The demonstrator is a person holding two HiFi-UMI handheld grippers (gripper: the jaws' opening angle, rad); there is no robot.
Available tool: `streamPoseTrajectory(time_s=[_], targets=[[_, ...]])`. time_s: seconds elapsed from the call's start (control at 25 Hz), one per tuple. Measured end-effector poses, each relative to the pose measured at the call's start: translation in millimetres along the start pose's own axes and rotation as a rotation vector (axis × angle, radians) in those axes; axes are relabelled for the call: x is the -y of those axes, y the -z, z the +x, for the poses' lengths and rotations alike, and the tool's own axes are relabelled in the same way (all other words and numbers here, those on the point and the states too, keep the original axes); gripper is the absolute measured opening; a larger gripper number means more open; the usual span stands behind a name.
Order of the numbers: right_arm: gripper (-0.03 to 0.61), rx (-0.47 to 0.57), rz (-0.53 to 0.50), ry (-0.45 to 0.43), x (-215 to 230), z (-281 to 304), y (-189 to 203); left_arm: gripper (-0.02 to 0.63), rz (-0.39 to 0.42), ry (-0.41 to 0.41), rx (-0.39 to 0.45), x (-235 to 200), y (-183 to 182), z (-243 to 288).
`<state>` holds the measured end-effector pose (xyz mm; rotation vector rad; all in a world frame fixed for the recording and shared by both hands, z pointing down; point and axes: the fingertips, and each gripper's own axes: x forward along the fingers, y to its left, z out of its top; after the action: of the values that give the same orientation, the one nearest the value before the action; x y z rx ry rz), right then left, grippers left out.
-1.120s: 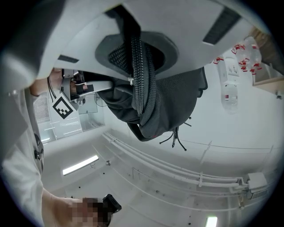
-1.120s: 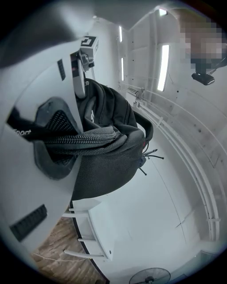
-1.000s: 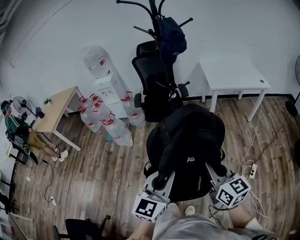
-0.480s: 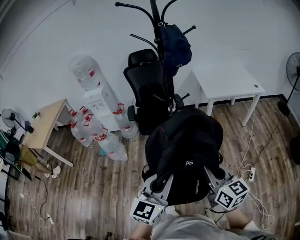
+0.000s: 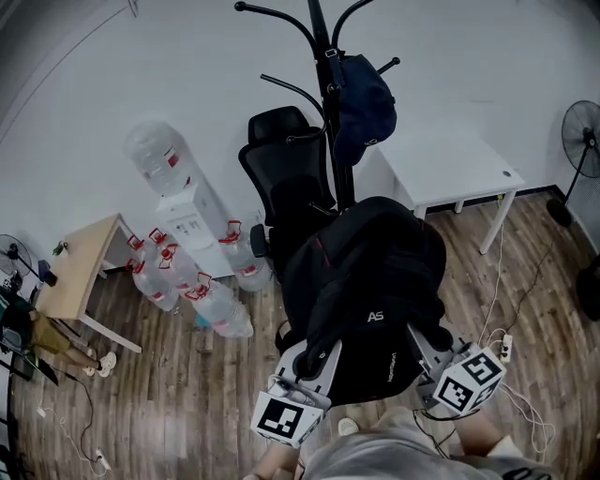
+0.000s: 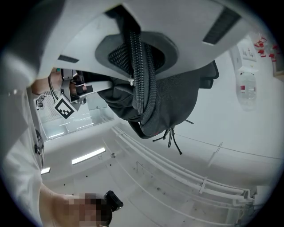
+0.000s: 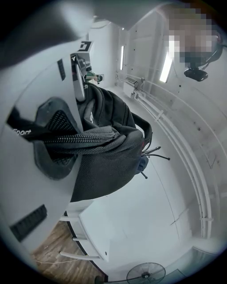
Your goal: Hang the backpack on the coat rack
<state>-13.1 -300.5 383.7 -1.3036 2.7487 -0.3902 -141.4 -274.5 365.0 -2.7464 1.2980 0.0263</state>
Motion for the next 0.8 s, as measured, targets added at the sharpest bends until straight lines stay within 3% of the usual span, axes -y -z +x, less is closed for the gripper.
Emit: streamPoseTrajectory(time_s=[0.32,0.8], targets=[[0.029,0.019,-0.007,-0.031,10.6,30.3,-29.6,0.026,0.025,-0.026,0.001,-32.0,-19.9,26.2],[0.029,0.004,-0.047,-0.031,34.1,78.6,-92.3,0.028,-0.011,-0.145,-0.028,-79.1,-60.5,74.6]])
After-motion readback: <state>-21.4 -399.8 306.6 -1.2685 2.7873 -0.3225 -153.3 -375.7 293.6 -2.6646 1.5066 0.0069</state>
